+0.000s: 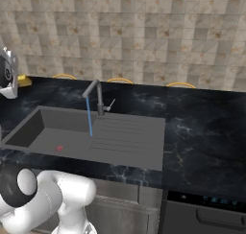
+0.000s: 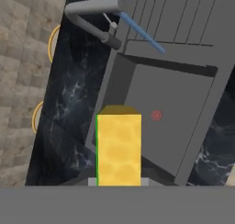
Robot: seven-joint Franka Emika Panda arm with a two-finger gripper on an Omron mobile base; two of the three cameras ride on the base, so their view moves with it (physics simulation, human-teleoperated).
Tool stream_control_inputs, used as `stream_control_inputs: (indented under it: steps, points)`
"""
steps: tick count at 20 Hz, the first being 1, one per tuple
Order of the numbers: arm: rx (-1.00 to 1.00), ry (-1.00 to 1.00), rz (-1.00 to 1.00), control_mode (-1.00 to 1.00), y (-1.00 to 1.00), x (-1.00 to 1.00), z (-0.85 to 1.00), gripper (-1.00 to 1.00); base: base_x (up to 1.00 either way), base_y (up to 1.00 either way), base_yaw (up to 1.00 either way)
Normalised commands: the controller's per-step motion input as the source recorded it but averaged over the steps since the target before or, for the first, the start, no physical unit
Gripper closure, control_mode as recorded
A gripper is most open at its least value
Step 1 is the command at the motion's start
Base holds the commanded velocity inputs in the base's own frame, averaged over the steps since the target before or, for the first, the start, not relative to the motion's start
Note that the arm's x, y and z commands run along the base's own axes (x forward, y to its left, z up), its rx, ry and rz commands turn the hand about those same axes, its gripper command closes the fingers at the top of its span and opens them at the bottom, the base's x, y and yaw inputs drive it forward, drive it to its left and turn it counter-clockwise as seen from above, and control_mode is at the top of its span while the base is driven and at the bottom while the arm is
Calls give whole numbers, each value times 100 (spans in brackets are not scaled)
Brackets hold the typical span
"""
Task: Soak the sponge with water for a few seconds and then drop it inside the sink.
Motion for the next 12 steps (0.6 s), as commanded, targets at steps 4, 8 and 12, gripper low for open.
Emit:
stream_control_inputs:
  steps: [4,8,12]
  points:
    - [0,0,-11,-100,-14,-26,-10,100,0,0,0]
    - [0,0,-13,-100,-14,-18,-12,100,0,0,0]
    - [0,0,-15,-100,-16,-5,-11,100,0,0,0]
